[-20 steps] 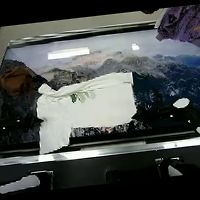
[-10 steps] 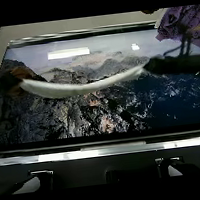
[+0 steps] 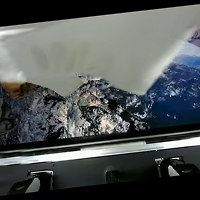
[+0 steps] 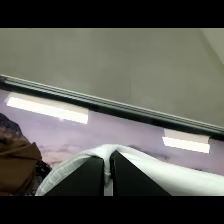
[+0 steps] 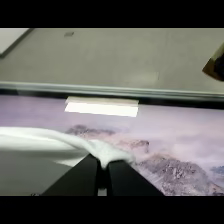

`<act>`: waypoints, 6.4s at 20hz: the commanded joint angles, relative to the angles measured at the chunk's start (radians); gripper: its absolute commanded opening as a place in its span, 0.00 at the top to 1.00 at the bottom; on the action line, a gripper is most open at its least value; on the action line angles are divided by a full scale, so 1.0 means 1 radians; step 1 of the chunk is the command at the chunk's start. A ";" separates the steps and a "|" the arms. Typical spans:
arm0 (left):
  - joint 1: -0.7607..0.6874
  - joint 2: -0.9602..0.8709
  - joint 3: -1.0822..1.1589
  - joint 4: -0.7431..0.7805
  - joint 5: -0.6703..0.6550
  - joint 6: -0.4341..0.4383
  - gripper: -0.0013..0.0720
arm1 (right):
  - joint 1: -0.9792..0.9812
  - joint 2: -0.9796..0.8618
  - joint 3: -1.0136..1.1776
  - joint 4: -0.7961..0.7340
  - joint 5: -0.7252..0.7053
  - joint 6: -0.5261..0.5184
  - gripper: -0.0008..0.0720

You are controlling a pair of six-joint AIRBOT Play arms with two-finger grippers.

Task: Fold the clothes and pants, and hang the long-sleeved shirts on hangers.

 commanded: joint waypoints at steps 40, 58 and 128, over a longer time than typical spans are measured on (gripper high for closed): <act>-0.153 -1.043 -0.172 0.045 -0.139 0.091 0.96 | 0.001 -1.120 -0.074 -0.103 0.191 0.117 0.95; -0.156 -1.044 -0.137 0.068 -0.171 0.057 0.26 | -0.006 -1.061 -0.121 -0.026 0.291 0.052 0.31; 0.045 0.316 -1.434 -0.303 -0.252 0.039 0.96 | -0.210 -0.163 -1.101 0.060 0.241 0.031 0.95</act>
